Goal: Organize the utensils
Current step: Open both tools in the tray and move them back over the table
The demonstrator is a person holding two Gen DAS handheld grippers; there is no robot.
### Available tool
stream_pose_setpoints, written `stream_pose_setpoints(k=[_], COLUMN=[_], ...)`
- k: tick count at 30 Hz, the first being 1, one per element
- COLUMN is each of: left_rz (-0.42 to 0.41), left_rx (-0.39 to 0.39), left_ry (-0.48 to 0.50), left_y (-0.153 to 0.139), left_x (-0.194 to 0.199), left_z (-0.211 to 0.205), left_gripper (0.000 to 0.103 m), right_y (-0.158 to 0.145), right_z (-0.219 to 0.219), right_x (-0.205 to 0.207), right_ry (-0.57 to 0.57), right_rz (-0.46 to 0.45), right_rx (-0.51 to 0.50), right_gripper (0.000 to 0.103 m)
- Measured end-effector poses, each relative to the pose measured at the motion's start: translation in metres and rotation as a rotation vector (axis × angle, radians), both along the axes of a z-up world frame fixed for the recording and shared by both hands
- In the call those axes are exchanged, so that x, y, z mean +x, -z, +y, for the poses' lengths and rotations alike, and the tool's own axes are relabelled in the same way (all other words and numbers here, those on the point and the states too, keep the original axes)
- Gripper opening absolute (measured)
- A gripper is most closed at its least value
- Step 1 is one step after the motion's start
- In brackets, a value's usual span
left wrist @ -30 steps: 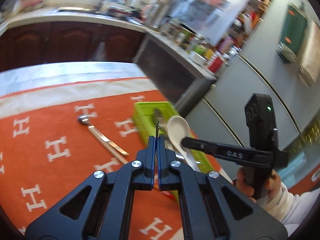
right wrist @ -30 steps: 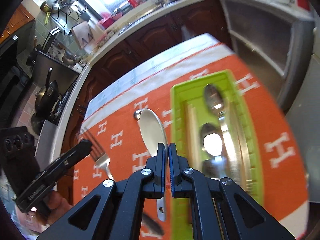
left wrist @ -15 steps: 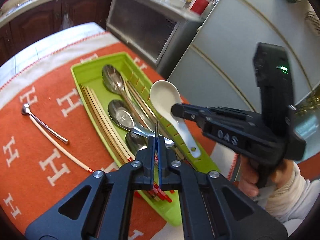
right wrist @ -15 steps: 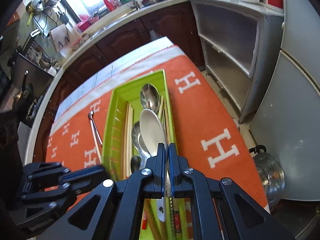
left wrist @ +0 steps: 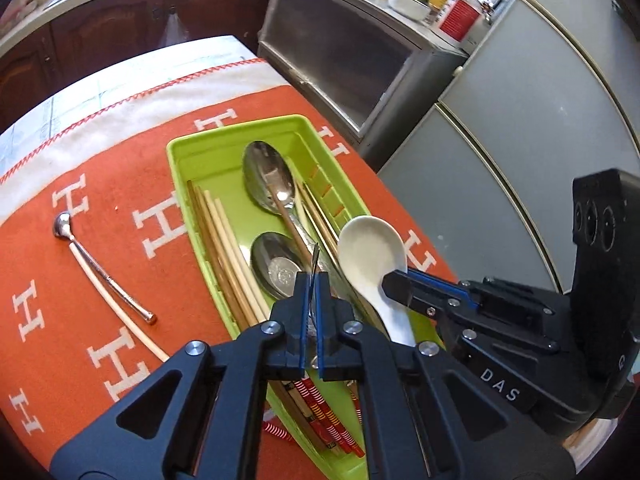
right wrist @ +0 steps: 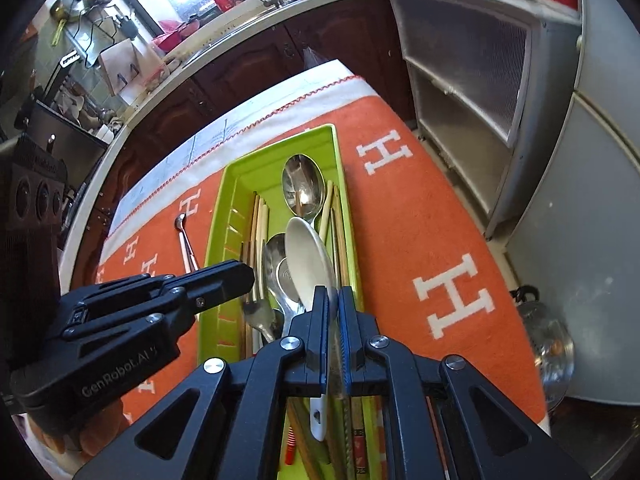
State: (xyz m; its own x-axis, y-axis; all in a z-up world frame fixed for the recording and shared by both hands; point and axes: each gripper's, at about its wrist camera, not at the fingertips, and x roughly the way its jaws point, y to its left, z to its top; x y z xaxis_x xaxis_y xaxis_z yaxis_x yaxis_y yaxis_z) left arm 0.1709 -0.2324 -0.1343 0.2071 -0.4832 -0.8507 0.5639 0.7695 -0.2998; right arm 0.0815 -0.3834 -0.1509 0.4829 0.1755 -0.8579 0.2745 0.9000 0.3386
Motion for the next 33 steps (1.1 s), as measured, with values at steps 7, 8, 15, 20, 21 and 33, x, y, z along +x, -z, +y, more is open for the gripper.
stream_pose_setpoints(k=[7, 8, 15, 20, 21, 33], left_rz=[-0.045, -0.062, -0.059, -0.071, -0.076, -0.152], left_rx=[0.025, 0.047, 0.118, 0.125, 0.128, 0.172], left_ry=[-0.059, -0.066, -0.121, -0.193, -0.207, -0.451], left_y=[-0.017, -0.02, -0.031, -0.042, -0.044, -0.073], left_x=[-0.007, -0.011, -0.032, -0.048, -0.05, -0.064], left_z=[0.017, 0.02, 0.051, 0.088, 0.095, 0.192], left_gripper=[0.001, 0.002, 0.007, 0.031, 0.038, 0.048], right_y=[-0.004, -0.006, -0.018, -0.029, -0.031, -0.047], right_z=[0.008, 0.01, 0.022, 0.037, 0.04, 0.109], right_x=[0.003, 0.003, 0.002, 0.003, 0.003, 0.028], right_ry=[-0.01, -0.011, -0.041, -0.082, -0.092, -0.292], right_rz=[-0.013, -0.018, -0.042, -0.064, -0.067, -0.073], right_rx=[-0.019, -0.024, -0.027, -0.025, -0.023, 0.002], right_gripper=[0.012, 0.012, 0.012, 0.012, 0.012, 0.012])
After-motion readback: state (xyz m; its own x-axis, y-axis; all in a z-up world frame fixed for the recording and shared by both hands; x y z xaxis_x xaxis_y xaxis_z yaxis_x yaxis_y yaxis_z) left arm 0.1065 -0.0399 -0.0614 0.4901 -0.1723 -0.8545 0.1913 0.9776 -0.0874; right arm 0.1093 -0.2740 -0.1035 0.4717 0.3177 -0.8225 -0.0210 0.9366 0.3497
